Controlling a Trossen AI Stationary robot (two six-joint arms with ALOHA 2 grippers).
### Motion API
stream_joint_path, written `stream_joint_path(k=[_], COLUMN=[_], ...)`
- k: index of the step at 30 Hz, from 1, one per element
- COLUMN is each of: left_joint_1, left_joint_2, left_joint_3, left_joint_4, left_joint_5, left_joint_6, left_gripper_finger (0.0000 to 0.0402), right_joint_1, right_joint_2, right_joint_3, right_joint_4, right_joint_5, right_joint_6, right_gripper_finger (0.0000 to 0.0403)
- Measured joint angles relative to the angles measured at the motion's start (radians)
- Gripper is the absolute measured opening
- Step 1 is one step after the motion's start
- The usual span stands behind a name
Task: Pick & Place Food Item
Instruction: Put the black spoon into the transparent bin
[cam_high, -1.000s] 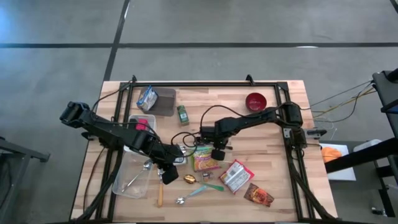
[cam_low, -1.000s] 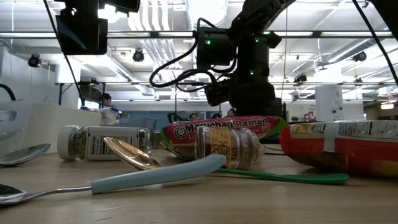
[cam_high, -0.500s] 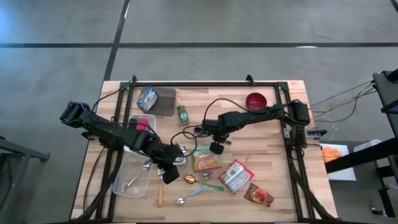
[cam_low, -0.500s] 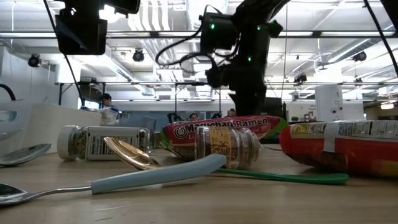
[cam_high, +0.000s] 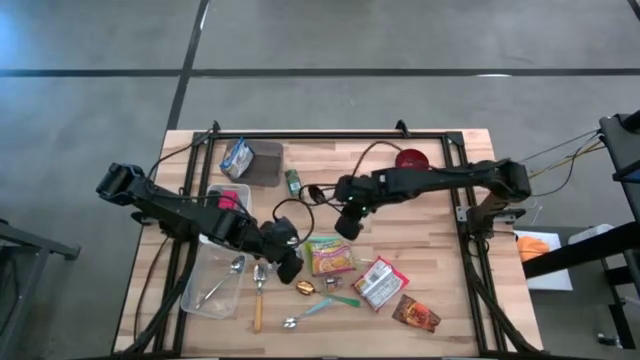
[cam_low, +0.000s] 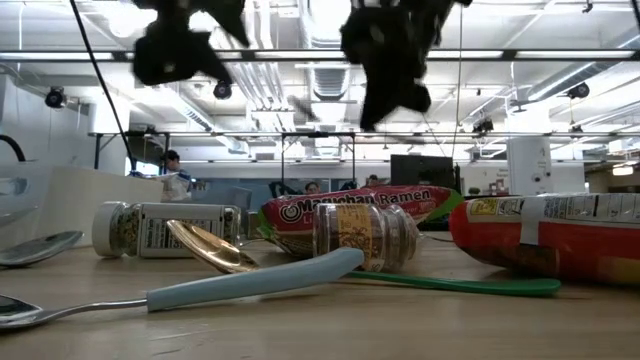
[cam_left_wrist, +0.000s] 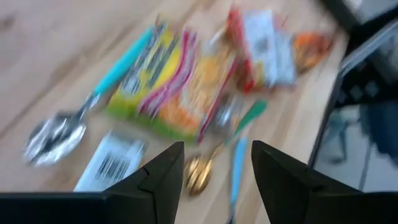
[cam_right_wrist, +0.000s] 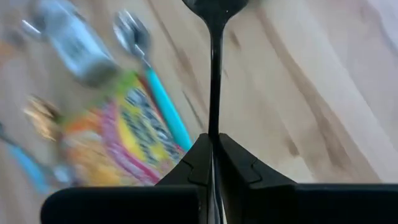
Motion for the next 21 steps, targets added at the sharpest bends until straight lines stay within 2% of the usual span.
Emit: stream_joint_path(k=[7, 13, 21], left_joint_1=[0.003, 0.003, 0.016], left_joint_2=[0.0, -0.004, -0.035], left_joint_3=[0.0, 0.0, 0.0], left_joint_4=[0.231, 0.394, 0.425], left_joint_5=[-0.169, -0.29, -0.307], left_joint_6=[0.082, 0.201, 0.244], left_gripper_finger=[0.0189, 0.0189, 0.0192], right_joint_1=[0.03, 0.059, 0.122], right_joint_2=[-0.108, -0.142, -0.157], right_joint_3=[0.002, 0.002, 0.002], right_joint_4=[0.191, 0.27, 0.268], right_joint_5=[0.0, 0.002, 0.001], right_joint_6=[0.059, 0.08, 0.08], right_gripper_finger=[0.0008, 0.0008, 0.0008])
